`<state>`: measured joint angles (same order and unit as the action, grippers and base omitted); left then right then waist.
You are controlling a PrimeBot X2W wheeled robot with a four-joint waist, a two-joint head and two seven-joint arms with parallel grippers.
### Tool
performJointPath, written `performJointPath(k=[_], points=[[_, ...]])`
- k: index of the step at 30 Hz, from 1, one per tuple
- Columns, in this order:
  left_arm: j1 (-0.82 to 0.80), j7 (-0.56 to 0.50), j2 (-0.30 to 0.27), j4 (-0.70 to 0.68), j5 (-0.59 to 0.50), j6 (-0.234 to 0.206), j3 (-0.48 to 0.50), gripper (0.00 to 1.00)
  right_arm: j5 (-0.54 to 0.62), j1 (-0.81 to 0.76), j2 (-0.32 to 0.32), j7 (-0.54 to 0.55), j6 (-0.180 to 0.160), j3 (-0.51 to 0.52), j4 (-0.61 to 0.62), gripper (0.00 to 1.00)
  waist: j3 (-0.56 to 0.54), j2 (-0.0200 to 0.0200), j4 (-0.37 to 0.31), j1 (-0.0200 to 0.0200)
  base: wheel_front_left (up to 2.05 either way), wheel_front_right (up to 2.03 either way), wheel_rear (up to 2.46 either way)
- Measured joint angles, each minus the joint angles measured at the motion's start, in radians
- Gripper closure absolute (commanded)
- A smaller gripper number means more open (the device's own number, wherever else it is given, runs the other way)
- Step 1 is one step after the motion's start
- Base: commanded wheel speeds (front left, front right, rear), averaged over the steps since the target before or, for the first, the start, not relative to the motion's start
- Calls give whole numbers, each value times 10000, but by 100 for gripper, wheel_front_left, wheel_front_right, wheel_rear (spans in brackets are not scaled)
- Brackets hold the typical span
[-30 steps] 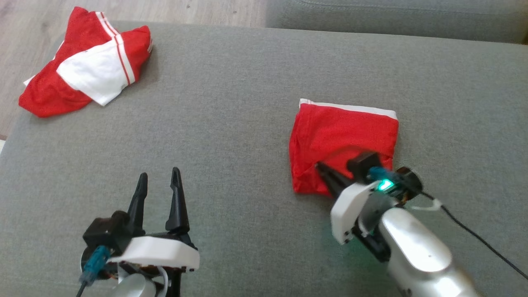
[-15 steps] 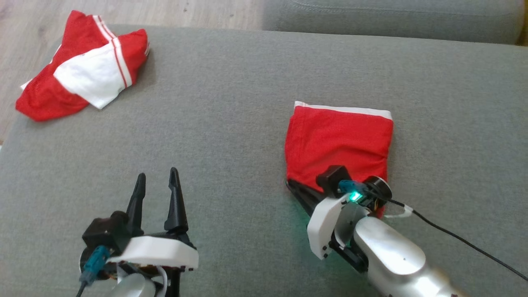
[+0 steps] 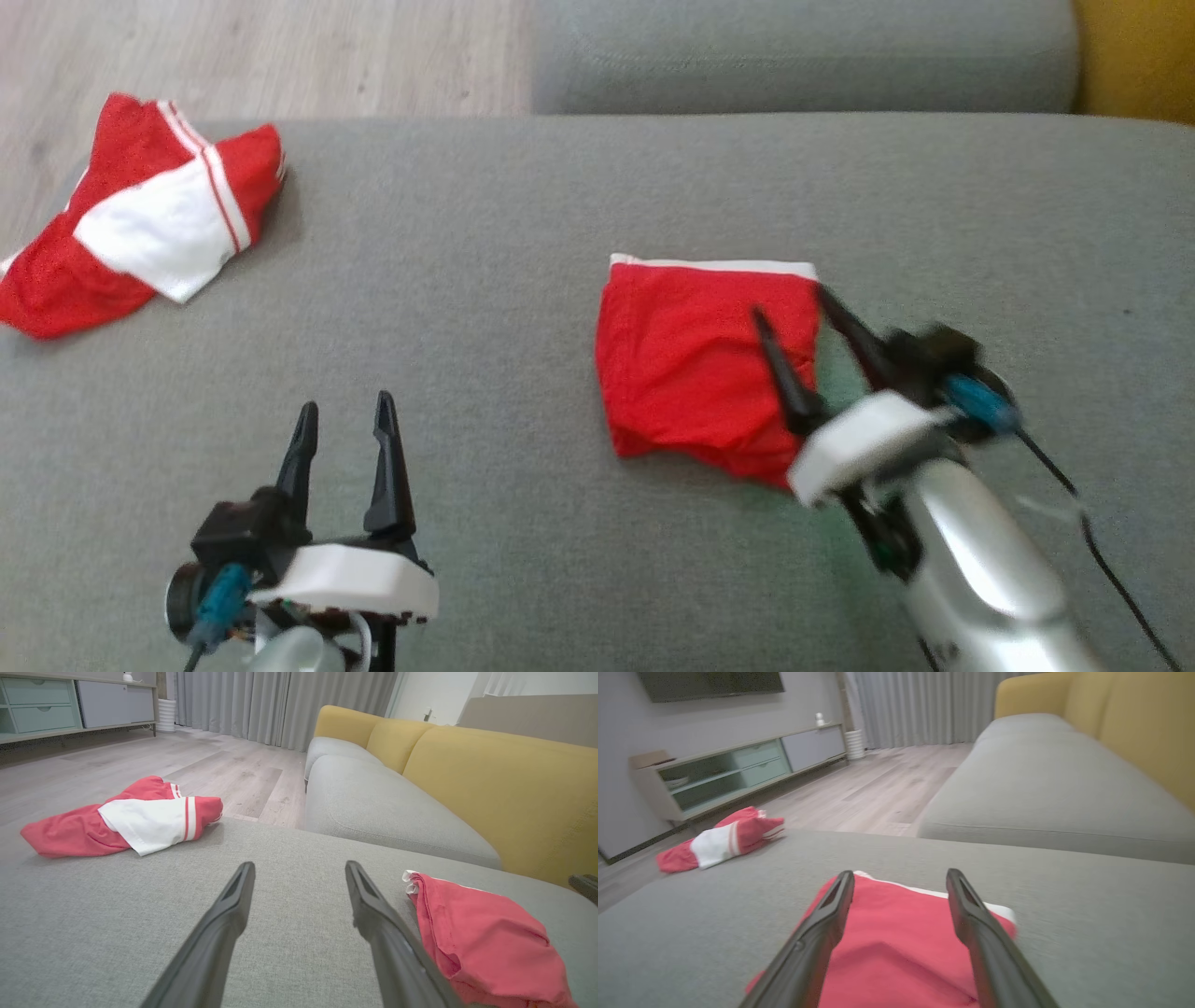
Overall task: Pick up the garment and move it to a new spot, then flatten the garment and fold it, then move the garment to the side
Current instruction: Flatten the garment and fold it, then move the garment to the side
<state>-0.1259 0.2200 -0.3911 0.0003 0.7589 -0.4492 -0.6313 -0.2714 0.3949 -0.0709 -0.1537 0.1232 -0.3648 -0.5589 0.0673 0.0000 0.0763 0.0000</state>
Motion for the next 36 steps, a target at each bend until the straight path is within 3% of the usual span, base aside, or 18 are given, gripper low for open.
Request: performJointPath(k=[6, 11, 22, 36], points=[[174, 0, -4, 389, -6, 4, -182, 0, 662, -2025, 25, -44, 0, 2209, 1120, 0, -539, 0, -306, -1, 0, 0, 0], [595, 12, -10, 734, 71, 19, -213, 0, 826, -3597, 123, 140, 0, 3033, 2201, 0, -885, 0, -528, -2, 0, 0, 0], [1119, 104, -8, 1085, 130, 180, -221, 0, 1114, -4480, 236, 706, 0, 3112, 3413, 0, -1062, 0, -698, -1, 0, 0, 0], [1105, 98, -4, 1147, 130, 180, -357, 0, 1154, -4521, 238, 1011, 0, 3126, 3845, 0, -1018, 0, -427, 0, 0, 0, 0]])
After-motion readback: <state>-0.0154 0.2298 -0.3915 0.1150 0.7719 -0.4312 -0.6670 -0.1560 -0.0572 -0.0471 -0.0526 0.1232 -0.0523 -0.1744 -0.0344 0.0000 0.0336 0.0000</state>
